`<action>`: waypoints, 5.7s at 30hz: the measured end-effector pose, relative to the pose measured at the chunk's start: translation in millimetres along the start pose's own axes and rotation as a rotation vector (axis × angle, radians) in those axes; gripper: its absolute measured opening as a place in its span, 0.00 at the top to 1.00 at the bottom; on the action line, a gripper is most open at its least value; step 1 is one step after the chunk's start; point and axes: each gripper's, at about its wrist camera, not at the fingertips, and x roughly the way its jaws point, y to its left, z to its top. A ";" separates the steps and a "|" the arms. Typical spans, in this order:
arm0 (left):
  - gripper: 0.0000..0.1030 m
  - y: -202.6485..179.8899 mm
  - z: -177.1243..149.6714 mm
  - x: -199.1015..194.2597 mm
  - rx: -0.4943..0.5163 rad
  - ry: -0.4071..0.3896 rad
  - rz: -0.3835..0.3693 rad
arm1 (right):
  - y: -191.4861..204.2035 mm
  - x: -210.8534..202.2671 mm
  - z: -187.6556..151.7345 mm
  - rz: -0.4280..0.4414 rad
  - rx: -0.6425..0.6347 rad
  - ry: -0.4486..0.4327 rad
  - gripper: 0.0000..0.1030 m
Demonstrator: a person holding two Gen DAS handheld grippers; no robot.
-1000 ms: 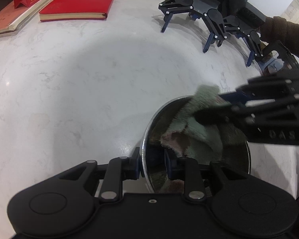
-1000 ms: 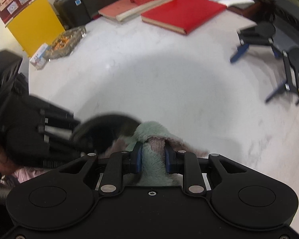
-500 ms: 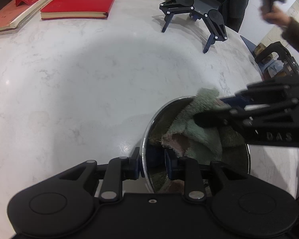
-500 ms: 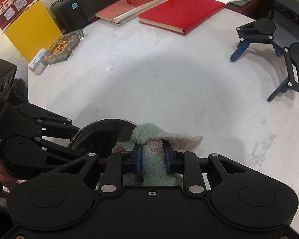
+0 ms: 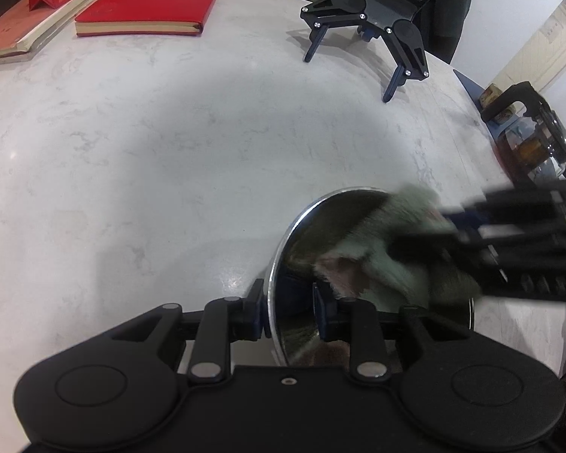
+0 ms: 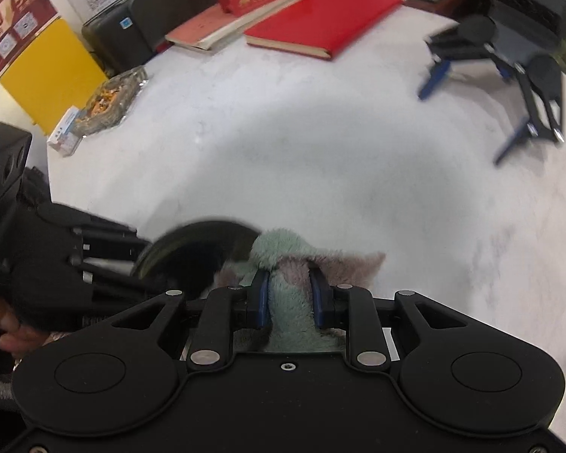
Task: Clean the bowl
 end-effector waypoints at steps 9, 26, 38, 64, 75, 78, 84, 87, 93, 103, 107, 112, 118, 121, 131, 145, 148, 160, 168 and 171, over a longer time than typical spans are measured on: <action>0.80 -0.7 18.0 -21.6 0.039 -0.081 -0.021 | -3.7 -6.1 -11.4 0.010 0.054 -0.027 0.79; 0.90 -10.7 8.2 -17.5 0.121 0.044 0.044 | 19.0 10.5 25.2 -0.007 -0.309 -0.025 0.79; 0.89 0.4 16.3 -4.7 0.063 0.024 0.001 | 42.5 19.8 41.9 -0.005 -0.449 -0.024 0.76; 0.88 2.8 5.1 -7.6 0.035 -0.008 0.001 | 27.6 9.2 22.4 -0.101 -0.246 0.013 0.75; 0.87 3.7 4.7 -5.4 0.002 -0.021 -0.017 | 14.6 -1.7 -0.7 -0.081 -0.150 0.056 0.75; 0.87 2.7 3.6 -5.9 0.017 -0.022 -0.013 | 26.7 5.2 16.4 -0.124 -0.225 0.035 0.75; 0.87 3.1 0.0 -6.6 0.005 -0.034 -0.010 | 33.9 12.7 37.8 -0.103 -0.232 -0.007 0.75; 0.86 4.5 -3.4 -6.5 -0.022 -0.052 -0.014 | 24.3 5.1 10.2 -0.111 -0.127 0.035 0.75; 0.85 3.3 -1.3 -6.4 -0.025 -0.050 -0.034 | 14.2 -11.9 -35.2 -0.051 0.138 0.025 0.73; 0.90 1.0 2.2 -14.4 0.023 -0.020 -0.023 | 23.4 -0.8 -6.7 -0.106 -0.066 0.005 0.74; 0.89 -0.5 -11.9 -28.1 0.040 -0.008 -0.016 | 36.0 8.1 13.6 -0.074 -0.192 -0.003 0.74; 0.88 3.3 3.6 -23.1 0.046 -0.040 -0.002 | 54.5 17.0 23.8 -0.069 -0.333 0.025 0.74; 0.87 5.3 2.5 -13.8 0.017 -0.046 -0.013 | 66.6 20.2 27.5 -0.096 -0.397 0.020 0.74; 0.88 5.0 -0.5 -15.1 -0.004 -0.053 -0.009 | 53.8 15.2 19.5 -0.113 -0.321 0.030 0.74; 0.88 3.7 -3.7 -13.7 0.013 -0.041 -0.005 | 51.3 11.7 12.9 -0.150 -0.267 0.033 0.74; 0.88 5.6 -7.5 -13.3 0.010 -0.041 -0.008 | 41.1 8.3 4.5 -0.140 -0.259 0.074 0.74; 0.88 7.2 -9.3 -15.0 0.010 -0.036 -0.004 | 44.4 14.9 24.7 -0.114 -0.278 0.037 0.74; 0.88 5.4 -14.0 -15.2 0.012 -0.038 -0.003 | 45.5 10.3 7.9 -0.130 -0.280 0.088 0.74; 0.88 9.3 -17.0 -16.0 -0.017 -0.047 -0.001 | 39.7 17.5 17.2 -0.083 -0.233 0.049 0.74; 0.88 11.5 -18.0 -15.7 -0.036 -0.053 -0.012 | 28.2 10.4 -8.4 -0.061 -0.163 0.085 0.74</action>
